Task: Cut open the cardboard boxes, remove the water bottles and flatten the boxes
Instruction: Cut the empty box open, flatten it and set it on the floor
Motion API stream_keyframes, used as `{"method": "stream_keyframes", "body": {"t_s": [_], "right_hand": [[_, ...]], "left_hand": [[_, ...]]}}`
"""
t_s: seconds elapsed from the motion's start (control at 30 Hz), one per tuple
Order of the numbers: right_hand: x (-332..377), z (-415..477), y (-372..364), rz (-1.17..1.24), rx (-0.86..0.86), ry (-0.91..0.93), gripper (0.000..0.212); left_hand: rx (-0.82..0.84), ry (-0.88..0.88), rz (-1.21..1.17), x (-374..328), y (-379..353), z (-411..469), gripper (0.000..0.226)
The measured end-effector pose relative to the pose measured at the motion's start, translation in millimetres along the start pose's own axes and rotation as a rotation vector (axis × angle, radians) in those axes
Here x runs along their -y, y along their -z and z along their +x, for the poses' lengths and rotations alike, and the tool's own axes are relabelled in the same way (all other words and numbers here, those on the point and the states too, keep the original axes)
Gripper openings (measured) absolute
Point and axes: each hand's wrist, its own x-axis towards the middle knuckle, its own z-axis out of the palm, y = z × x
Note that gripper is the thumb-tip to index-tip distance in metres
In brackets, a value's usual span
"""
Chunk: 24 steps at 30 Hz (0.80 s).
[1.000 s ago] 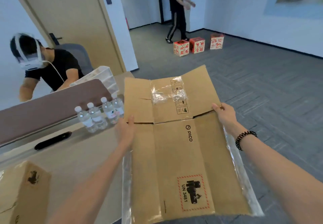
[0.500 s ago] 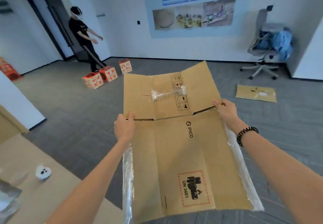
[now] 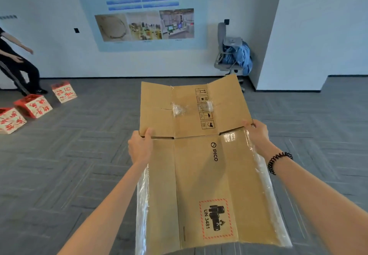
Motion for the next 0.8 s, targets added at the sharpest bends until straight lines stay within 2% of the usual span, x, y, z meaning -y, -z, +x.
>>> {"method": "stream_keyframes", "body": {"t_s": [0.1, 0.33, 0.4, 0.47, 0.57, 0.73, 0.8], "right_hand": [[8, 50, 1, 0.029, -0.014, -0.045, 0.020], [15, 147, 20, 0.097, -0.072, -0.101, 0.031], [13, 180, 24, 0.147, -0.103, -0.139, 0.041], [12, 220, 25, 0.199, -0.143, -0.202, 0.043], [11, 288, 27, 0.232, -0.125, -0.248, 0.043], [-1, 428, 33, 0.270, -0.086, -0.233, 0.073], [-8, 484, 35, 0.247, -0.041, -0.244, 0.070]], "left_hand": [[0.035, -0.021, -0.023, -25, -42, 41, 0.039], [0.110, -0.092, -0.058, -88, -134, 107, 0.038], [0.119, -0.115, -0.076, -104, -163, 124, 0.038], [0.126, -0.121, -0.077, -122, -198, 146, 0.038], [0.129, -0.123, -0.081, -146, -258, 180, 0.038], [0.120, -0.119, -0.058, -187, -382, 248, 0.043], [0.121, -0.119, -0.029, -203, -432, 277, 0.045]]}}
